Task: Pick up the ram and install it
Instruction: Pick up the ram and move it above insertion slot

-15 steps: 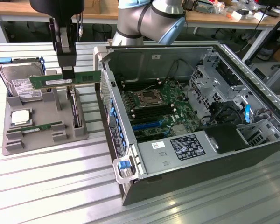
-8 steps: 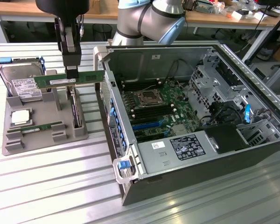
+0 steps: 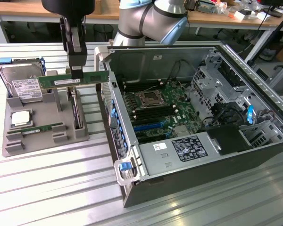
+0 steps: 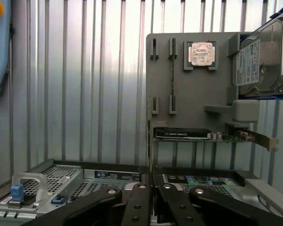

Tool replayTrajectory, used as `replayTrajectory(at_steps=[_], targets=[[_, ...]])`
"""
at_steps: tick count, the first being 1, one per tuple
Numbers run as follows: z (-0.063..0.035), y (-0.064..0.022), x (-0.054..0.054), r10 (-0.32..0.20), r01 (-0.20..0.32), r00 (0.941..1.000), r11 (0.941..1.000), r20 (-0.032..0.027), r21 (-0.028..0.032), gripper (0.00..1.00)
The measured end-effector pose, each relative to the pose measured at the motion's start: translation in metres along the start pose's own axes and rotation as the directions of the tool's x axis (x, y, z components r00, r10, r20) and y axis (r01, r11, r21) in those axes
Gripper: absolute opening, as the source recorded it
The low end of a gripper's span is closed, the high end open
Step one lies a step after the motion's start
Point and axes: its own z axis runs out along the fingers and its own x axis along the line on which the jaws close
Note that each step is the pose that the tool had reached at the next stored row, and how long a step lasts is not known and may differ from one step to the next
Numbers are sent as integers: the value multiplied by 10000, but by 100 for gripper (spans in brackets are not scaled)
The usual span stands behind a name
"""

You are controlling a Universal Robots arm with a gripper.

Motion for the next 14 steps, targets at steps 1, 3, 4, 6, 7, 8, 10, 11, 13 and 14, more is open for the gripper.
replayTrajectory(at_steps=[1,3,4,6,7,8,10,11,13,14], targets=[[0,-6,0,-1,1,10000,10000,-1,1,12],[0,-23,-1,-2,2,10000,10000,-4,1,12],[0,-32,-2,-1,1,10000,10000,-6,1,12],[0,-45,-2,-1,1,10000,10000,-9,0,12],[0,-53,-2,-1,1,10000,10000,-11,1,12],[0,-59,-2,-1,1,10000,10000,-12,1,12],[0,-67,-2,-2,2,10000,10000,-14,-1,12],[0,-72,-2,-2,2,10000,10000,-14,0,12],[0,-80,-2,-1,1,10000,10000,-16,0,12],[0,-84,-2,-2,2,10000,10000,-16,0,12]])
